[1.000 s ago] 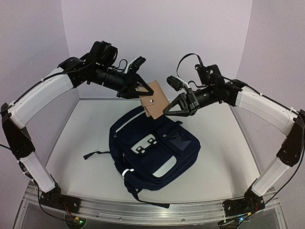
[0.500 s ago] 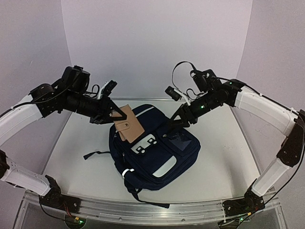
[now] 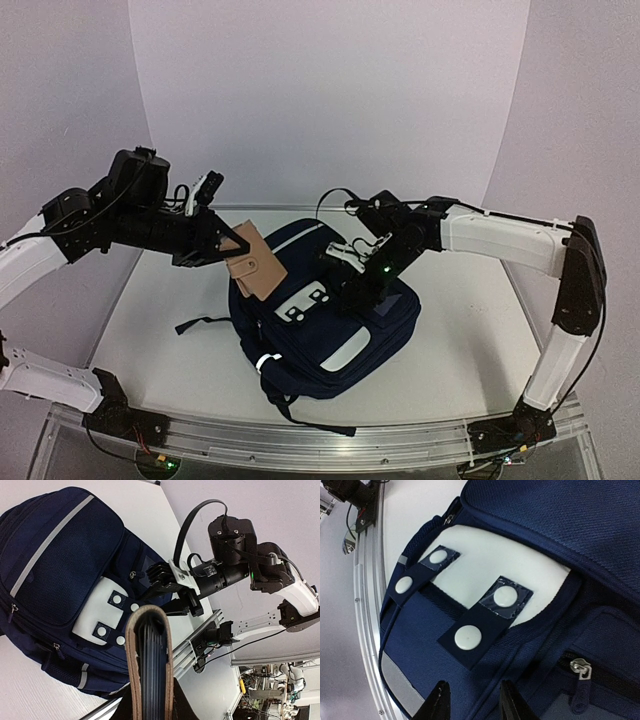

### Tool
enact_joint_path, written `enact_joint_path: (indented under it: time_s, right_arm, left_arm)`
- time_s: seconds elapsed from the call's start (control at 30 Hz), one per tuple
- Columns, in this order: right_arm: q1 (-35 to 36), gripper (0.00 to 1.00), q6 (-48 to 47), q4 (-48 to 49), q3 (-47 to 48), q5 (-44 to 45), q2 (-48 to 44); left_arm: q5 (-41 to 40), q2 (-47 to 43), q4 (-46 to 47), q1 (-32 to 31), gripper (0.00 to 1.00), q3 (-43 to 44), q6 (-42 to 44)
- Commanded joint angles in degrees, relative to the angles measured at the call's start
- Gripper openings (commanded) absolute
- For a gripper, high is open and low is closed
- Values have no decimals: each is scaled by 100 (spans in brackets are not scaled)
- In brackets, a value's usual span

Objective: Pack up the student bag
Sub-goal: Adjust the student bag at the center of the board.

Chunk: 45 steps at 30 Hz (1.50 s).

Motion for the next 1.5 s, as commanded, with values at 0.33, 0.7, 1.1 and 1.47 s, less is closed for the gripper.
enact_joint_path:
  time_s: [0.33,0.7,1.1,1.47]
  right_arm:
    - [145,39,1048,1430,905,-19,799]
    - [157,51,1349,1876,1041,-340,1053]
    - [159,79,1317,1648,631,274,727]
    - [159,42,2693,1251,415,-767,611]
  left_arm:
    - [-416,-278,-32,-57,0,-15,-93]
    - [-473,-319,-248,-57,0,-9,-51]
    - [-588,-399,-355,-57,0,-31,20]
    - [-552,-341,-473,-57,0,-10,64]
